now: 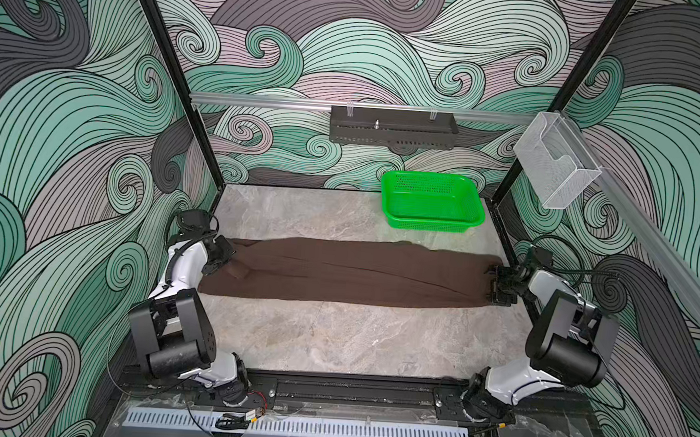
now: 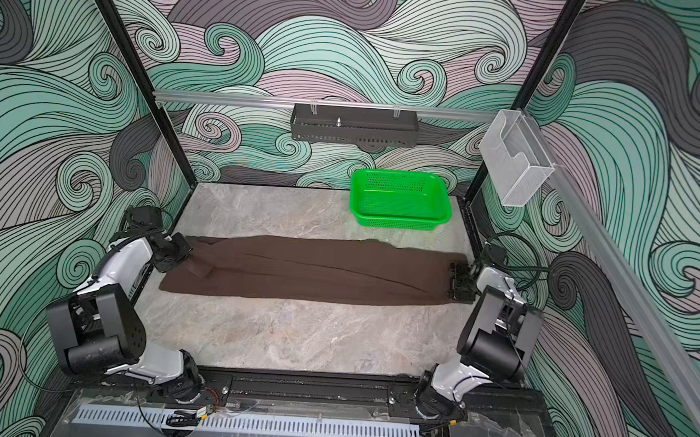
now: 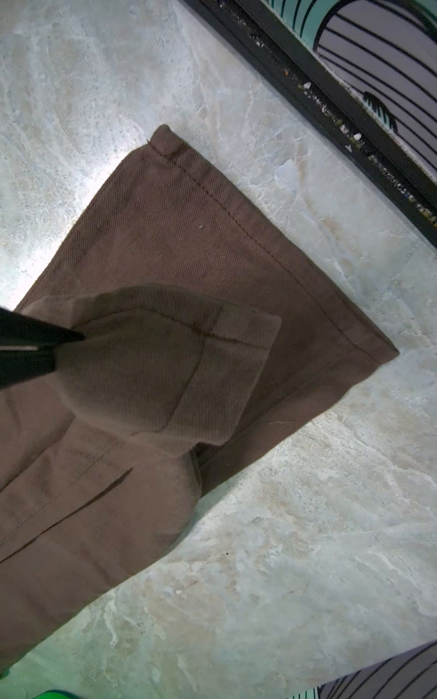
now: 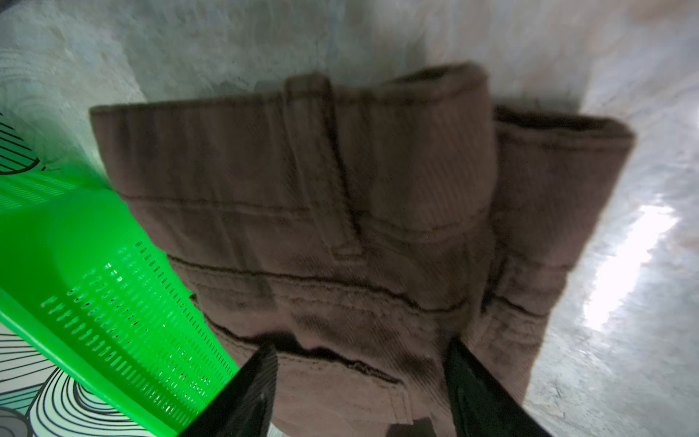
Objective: Fold and stack the trousers
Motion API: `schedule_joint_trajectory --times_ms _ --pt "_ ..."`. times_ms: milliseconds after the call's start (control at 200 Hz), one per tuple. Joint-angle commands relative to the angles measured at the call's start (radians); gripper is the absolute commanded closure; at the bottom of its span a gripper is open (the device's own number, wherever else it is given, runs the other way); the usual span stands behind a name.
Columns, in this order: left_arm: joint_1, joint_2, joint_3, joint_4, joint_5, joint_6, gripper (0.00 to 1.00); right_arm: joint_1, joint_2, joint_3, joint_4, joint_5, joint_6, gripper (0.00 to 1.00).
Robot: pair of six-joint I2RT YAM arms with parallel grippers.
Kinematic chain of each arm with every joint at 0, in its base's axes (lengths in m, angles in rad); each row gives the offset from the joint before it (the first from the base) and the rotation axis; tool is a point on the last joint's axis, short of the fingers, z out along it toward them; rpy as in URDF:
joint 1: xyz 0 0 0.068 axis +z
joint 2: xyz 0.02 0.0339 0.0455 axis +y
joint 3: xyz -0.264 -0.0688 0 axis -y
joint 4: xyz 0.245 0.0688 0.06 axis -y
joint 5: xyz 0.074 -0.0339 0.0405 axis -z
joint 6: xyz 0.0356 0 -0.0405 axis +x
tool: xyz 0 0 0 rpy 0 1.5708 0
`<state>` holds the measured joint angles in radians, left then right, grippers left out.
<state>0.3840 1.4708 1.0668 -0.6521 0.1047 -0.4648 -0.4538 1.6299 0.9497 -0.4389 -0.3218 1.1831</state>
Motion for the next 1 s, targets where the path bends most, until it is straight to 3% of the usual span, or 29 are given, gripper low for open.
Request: schedule_joint_trajectory --times_ms 0,325,565,620,781,861,911,996 --pt "0.011 0.021 0.037 -0.015 0.022 -0.015 1.00 0.014 0.047 0.009 -0.003 0.010 0.025 0.32" --pt "0.020 0.023 0.056 -0.027 0.029 -0.013 1.00 0.026 -0.056 -0.041 -0.067 0.014 -0.017 0.24" --pt "0.020 0.022 0.062 -0.027 0.030 -0.015 1.00 0.026 -0.057 -0.076 -0.065 0.010 -0.028 0.28" --pt "0.020 0.027 0.068 -0.030 0.030 -0.012 1.00 0.027 -0.048 -0.084 -0.048 0.011 -0.024 0.36" --pt "0.020 0.043 0.085 -0.032 0.036 -0.014 1.00 0.027 -0.017 -0.088 -0.004 0.021 0.005 0.77" --pt "0.020 0.058 0.108 -0.032 0.036 -0.014 1.00 0.027 -0.013 -0.070 0.008 0.015 0.019 0.93" --pt "0.022 0.070 0.133 -0.035 0.035 -0.012 1.00 0.026 -0.020 -0.053 0.010 0.012 0.029 1.00" --pt "0.024 0.101 0.188 -0.028 0.044 -0.008 1.00 0.026 -0.040 -0.014 0.011 0.007 0.046 1.00"
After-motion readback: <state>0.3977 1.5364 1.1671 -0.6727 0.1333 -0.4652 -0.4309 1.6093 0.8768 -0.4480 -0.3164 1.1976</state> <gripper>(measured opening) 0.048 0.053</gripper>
